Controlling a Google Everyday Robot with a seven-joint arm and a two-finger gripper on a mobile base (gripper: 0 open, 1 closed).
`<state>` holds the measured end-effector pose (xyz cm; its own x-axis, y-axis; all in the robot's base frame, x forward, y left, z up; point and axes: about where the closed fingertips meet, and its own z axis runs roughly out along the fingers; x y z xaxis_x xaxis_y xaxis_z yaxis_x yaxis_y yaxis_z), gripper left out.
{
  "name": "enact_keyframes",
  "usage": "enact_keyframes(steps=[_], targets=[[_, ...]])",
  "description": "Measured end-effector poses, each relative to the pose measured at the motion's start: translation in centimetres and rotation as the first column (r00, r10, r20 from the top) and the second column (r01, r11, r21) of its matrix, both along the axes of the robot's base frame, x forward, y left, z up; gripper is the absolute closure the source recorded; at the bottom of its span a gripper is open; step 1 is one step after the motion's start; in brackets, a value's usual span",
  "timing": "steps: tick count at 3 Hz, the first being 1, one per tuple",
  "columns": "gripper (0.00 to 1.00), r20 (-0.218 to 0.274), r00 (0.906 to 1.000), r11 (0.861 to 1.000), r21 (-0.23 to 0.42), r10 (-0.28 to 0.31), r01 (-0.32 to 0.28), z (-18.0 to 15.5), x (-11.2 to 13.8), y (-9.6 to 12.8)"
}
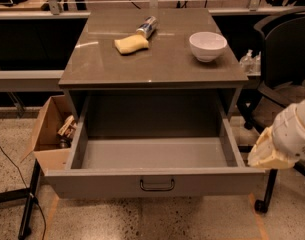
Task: Close top drawer
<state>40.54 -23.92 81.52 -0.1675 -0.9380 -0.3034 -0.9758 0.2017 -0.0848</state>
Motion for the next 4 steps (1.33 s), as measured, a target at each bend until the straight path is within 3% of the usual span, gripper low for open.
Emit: enact_keyframes(steps=[1,2,3,4], targets=[[1.0,-0.008,1.0,1.0,0.001,0.003,-0.003,-1.0,-0.5,0.0],[1.0,-0.055,0.9983,1.0,0.003,-0.019,0.019,-3.5,-1.0,0.3],[1.0,-0.117,0.9929,0.996,0.082,-0.023,0.033,-9.2,-2.5,1.7],[1.0,-0.107,0.994,0.983,0.18,-0.022,0.041,-13.9,-2.9,3.5]])
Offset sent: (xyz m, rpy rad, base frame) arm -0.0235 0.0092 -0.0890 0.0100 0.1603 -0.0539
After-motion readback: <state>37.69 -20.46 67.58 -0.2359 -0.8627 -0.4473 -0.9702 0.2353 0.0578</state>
